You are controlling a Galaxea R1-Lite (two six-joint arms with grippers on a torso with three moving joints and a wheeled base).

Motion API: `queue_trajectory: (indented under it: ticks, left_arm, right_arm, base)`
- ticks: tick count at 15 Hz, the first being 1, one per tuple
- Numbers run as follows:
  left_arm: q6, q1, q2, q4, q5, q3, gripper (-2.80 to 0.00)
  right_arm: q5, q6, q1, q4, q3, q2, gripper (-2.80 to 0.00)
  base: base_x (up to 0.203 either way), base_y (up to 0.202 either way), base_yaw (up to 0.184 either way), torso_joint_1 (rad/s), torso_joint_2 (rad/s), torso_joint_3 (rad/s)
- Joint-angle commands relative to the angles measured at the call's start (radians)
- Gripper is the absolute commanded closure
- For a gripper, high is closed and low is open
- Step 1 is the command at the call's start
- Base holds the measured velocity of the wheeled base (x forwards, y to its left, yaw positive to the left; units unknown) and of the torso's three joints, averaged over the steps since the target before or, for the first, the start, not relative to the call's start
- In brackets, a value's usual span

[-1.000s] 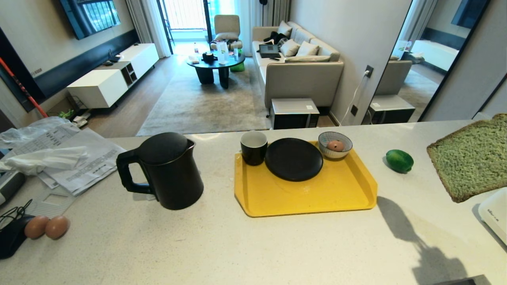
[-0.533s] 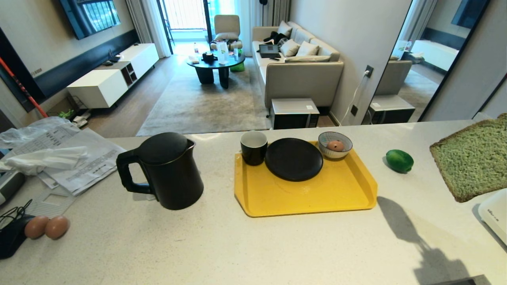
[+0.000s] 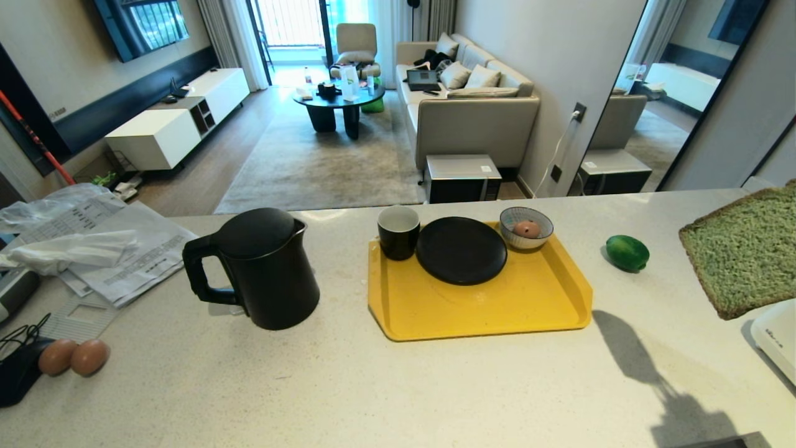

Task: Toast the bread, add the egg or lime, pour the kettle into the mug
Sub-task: Put the bread slices in the toaster

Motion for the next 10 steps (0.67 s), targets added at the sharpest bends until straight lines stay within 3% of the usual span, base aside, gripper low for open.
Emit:
queue_trajectory:
  ticks: [1,10]
  left_arm:
    - [-0.001,0.000,0.000,0.000,0.000,0.001,0.00]
    - [-0.001,0.000,0.000,0.000,0.000,-0.001,0.00]
  right_arm:
    - [0.001,-0.001,0.000,0.000,-0.002,-0.003,0.00]
    - [-0.018,-0.002,0.000,0.006,-0.009,-0.017,0.00]
  base:
    - [0.000,0.000,0.000,0.000,0.00,0.000]
    - [0.000,0.000,0.000,0.000,0.00,0.000]
